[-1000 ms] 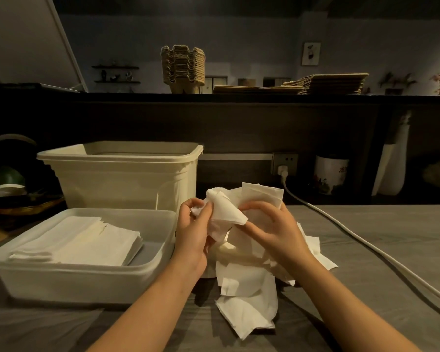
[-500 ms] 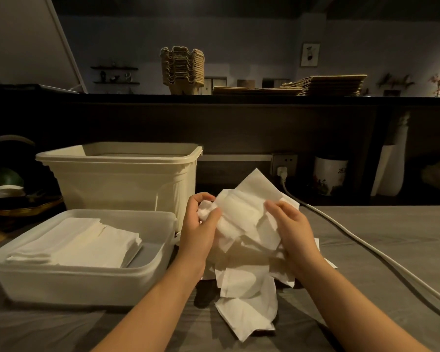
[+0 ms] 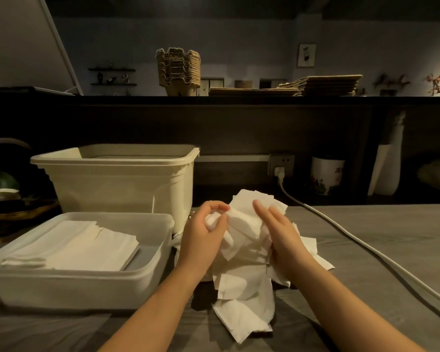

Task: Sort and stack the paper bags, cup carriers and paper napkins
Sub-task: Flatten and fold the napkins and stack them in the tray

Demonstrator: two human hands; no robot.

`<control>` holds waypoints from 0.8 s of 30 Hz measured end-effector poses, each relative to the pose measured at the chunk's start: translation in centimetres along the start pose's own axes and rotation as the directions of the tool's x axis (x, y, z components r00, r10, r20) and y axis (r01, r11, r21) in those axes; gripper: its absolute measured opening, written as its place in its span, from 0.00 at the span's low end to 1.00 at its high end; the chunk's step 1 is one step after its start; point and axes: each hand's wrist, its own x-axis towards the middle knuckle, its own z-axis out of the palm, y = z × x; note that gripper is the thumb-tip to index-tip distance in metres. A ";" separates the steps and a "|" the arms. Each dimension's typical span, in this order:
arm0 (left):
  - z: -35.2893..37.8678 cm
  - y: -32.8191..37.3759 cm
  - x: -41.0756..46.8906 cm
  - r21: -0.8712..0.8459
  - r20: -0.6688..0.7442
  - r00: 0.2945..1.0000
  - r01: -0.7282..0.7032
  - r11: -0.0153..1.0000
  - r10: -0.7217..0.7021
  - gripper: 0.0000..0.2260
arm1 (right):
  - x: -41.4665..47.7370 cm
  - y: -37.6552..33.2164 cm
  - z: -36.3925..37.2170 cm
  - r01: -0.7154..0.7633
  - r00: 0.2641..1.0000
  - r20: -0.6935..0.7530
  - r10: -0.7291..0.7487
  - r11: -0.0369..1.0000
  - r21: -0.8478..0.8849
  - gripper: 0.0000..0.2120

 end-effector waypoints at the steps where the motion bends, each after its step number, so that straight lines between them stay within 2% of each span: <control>1: 0.1 0.1 -0.2 0.054 0.029 0.999 -0.043 0.998 0.041 0.08 | -0.1 0.1 0.1 0.012 1.000 -0.008 -0.012 1.000 -0.026 0.19; 4: 0.4 -0.1 -0.3 0.130 0.092 0.989 -0.129 0.983 0.117 0.07 | -0.1 0.1 0.2 0.001 0.996 -0.093 0.000 1.000 0.014 0.10; 7: 0.4 -0.1 -0.2 0.063 0.091 0.993 -0.083 0.995 0.077 0.07 | 0.2 -0.1 -0.2 0.041 0.979 -0.199 -0.045 0.999 -0.026 0.07; 10: 0.2 0.2 0.0 -0.049 -0.015 0.999 -0.032 0.998 0.031 0.09 | 0.5 0.1 -0.4 0.063 0.959 -0.271 -0.081 0.995 -0.072 0.07; 12: 0.0 0.2 0.3 -0.112 -0.125 0.992 0.018 0.994 -0.032 0.09 | 0.7 0.0 -0.5 0.095 0.947 -0.296 -0.125 0.989 -0.114 0.13; 15: -0.4 0.1 0.6 -0.215 -0.252 0.962 0.051 0.975 -0.106 0.10 | 0.8 -0.3 -0.7 0.195 0.934 -0.283 -0.218 0.975 -0.105 0.26; 18: -0.8 0.4 0.6 -0.263 -0.354 0.932 -0.016 0.965 -0.081 0.12 | 0.6 -0.4 -0.9 0.243 0.924 -0.225 -0.308 0.930 -0.275 0.32; 21: -1.5 0.7 0.9 -0.305 -0.437 0.898 -0.103 0.947 -0.043 0.14 | 0.3 -0.6 -0.7 0.232 0.944 -0.127 -0.306 0.885 -0.403 0.32; 24: -1.8 0.9 1.1 -0.347 -0.416 0.909 -0.137 0.928 -0.022 0.18 | 0.2 -0.5 -0.5 0.244 0.954 -0.047 -0.297 0.857 -0.454 0.22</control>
